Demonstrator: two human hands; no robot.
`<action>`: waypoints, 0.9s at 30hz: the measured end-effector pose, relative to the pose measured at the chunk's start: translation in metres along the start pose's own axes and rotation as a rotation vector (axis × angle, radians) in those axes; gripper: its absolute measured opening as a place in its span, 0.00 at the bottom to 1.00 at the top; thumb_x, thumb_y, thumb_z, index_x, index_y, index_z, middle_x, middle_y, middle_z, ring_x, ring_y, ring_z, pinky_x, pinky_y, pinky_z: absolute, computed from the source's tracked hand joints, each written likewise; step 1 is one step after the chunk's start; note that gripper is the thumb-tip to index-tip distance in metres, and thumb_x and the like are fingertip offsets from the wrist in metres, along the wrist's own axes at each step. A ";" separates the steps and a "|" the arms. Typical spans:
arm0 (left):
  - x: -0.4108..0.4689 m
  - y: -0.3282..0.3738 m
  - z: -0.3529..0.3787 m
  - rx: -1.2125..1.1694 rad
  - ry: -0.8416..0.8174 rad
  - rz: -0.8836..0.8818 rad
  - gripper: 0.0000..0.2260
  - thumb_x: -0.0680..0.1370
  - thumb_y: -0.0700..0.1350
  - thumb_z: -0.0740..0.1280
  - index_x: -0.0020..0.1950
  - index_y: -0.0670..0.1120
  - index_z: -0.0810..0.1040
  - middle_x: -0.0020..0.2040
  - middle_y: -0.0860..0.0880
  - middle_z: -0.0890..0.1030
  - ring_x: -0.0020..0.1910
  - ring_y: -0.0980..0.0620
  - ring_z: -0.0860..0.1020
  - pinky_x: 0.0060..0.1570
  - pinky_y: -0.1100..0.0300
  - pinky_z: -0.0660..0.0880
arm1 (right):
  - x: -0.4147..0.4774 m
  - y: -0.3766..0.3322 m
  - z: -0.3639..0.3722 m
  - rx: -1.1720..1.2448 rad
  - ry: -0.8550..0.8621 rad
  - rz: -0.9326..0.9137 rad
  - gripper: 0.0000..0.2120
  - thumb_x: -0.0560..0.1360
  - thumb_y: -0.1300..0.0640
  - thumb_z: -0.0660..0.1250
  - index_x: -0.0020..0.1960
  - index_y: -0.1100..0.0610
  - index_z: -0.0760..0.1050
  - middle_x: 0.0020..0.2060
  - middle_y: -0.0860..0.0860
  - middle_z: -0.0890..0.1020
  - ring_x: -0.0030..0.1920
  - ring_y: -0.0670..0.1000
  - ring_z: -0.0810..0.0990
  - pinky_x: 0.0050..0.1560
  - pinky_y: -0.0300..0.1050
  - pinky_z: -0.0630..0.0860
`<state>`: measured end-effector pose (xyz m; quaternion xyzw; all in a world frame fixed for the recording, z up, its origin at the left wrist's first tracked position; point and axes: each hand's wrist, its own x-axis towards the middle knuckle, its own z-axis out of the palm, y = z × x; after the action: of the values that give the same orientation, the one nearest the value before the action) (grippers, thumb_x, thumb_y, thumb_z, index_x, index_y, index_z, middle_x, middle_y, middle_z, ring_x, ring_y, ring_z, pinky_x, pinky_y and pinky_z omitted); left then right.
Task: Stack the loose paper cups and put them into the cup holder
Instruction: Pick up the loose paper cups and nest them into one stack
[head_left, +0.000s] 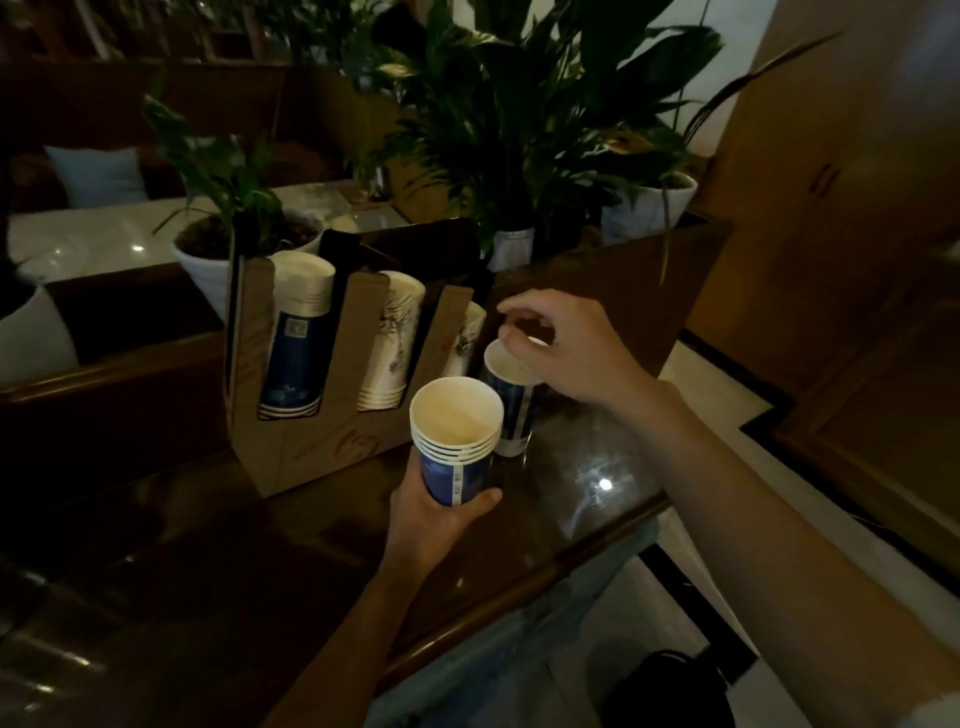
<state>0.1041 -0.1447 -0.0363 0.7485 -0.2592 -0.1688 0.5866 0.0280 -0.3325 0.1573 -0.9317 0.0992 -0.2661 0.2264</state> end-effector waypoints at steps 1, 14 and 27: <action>0.002 0.001 0.003 0.005 0.002 -0.001 0.46 0.62 0.53 0.86 0.74 0.61 0.63 0.58 0.74 0.71 0.63 0.60 0.74 0.56 0.70 0.70 | 0.002 0.006 -0.001 -0.016 -0.029 0.010 0.16 0.78 0.48 0.67 0.64 0.51 0.78 0.57 0.47 0.82 0.58 0.45 0.78 0.59 0.44 0.76; 0.003 0.001 0.007 0.034 -0.012 0.019 0.44 0.62 0.54 0.85 0.71 0.57 0.66 0.55 0.74 0.78 0.56 0.80 0.75 0.47 0.84 0.71 | 0.017 0.055 0.030 -0.149 -0.373 0.113 0.41 0.68 0.37 0.75 0.75 0.46 0.65 0.73 0.54 0.67 0.74 0.58 0.63 0.72 0.59 0.64; 0.000 0.003 0.006 0.017 -0.013 0.046 0.42 0.60 0.61 0.84 0.69 0.65 0.65 0.58 0.80 0.75 0.59 0.78 0.75 0.48 0.83 0.72 | 0.012 0.054 0.047 -0.135 -0.311 0.136 0.35 0.72 0.42 0.74 0.74 0.48 0.67 0.68 0.55 0.70 0.69 0.59 0.69 0.68 0.56 0.69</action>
<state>0.0999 -0.1499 -0.0345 0.7464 -0.2814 -0.1578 0.5821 0.0600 -0.3664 0.1012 -0.9658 0.1434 -0.0959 0.1936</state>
